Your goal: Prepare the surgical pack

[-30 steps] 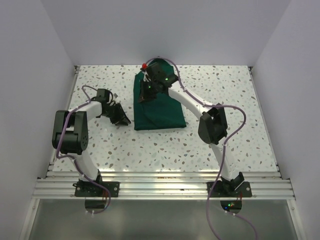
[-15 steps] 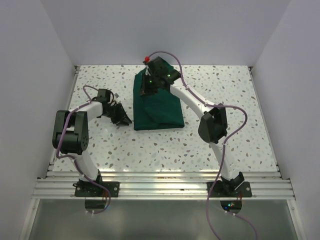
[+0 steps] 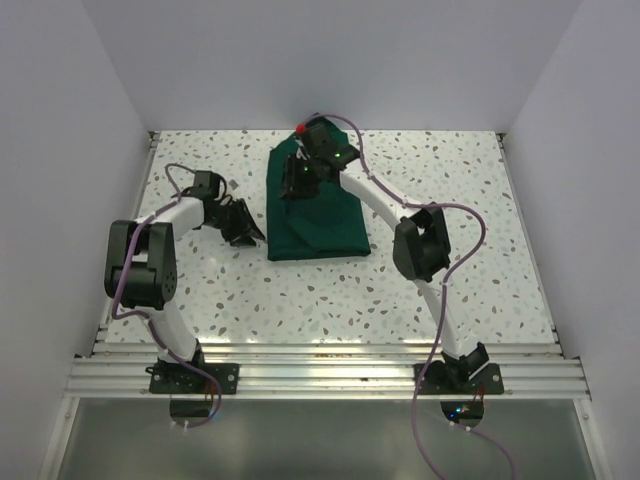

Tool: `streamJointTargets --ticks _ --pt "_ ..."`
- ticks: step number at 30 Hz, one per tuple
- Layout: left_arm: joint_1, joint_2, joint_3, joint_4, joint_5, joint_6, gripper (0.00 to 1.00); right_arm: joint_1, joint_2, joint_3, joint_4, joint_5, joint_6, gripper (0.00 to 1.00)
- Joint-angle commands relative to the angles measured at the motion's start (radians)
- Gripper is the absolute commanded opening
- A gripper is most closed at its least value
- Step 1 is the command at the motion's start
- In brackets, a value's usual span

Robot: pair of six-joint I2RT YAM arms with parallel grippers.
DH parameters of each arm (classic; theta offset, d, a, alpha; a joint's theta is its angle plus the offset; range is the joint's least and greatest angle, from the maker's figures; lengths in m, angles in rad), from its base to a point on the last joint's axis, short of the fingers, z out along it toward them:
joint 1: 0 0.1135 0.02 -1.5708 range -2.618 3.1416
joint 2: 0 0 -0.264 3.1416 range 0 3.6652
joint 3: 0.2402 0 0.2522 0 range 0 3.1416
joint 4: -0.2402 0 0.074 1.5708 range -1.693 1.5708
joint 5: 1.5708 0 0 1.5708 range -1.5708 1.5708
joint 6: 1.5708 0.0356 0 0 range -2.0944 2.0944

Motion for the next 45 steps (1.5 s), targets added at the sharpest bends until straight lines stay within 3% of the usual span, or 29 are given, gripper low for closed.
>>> streamJointTargets --ticks 1,4,9,13,17,20,29,34,39,45 --pt "0.015 -0.056 0.083 -0.038 0.036 0.035 0.4 0.004 0.005 0.039 -0.011 -0.088 -0.026 0.48" --pt "0.027 -0.062 0.131 -0.049 0.068 0.028 0.42 -0.048 -0.074 -0.043 -0.019 -0.138 -0.037 0.62" --pt "0.033 -0.079 0.192 -0.03 0.102 -0.027 0.43 -0.194 -0.246 -0.309 0.053 -0.203 -0.064 0.59" --pt "0.032 -0.082 0.192 0.054 0.134 -0.1 0.4 -0.215 -0.294 -0.384 0.023 -0.319 -0.17 0.45" --pt "0.015 -0.02 0.215 0.103 0.221 -0.147 0.3 -0.219 -0.341 -0.519 0.046 -0.411 -0.19 0.16" --pt "-0.025 0.034 0.231 0.135 0.26 -0.156 0.26 -0.244 -0.387 -0.634 0.096 -0.457 -0.187 0.04" --pt "-0.08 0.142 0.211 0.132 0.226 -0.147 0.24 -0.355 -0.449 -0.968 0.243 -0.533 -0.149 0.01" --pt "-0.073 0.151 0.246 0.076 0.185 -0.098 0.23 -0.367 -0.492 -1.021 0.236 -0.504 -0.161 0.0" --pt "-0.062 0.145 0.336 0.065 0.162 -0.066 0.27 -0.367 -0.518 -0.923 0.265 -0.465 -0.141 0.01" --pt "-0.047 0.286 0.473 0.146 0.241 -0.103 0.33 -0.369 -0.302 -0.681 0.398 -0.488 0.01 0.02"
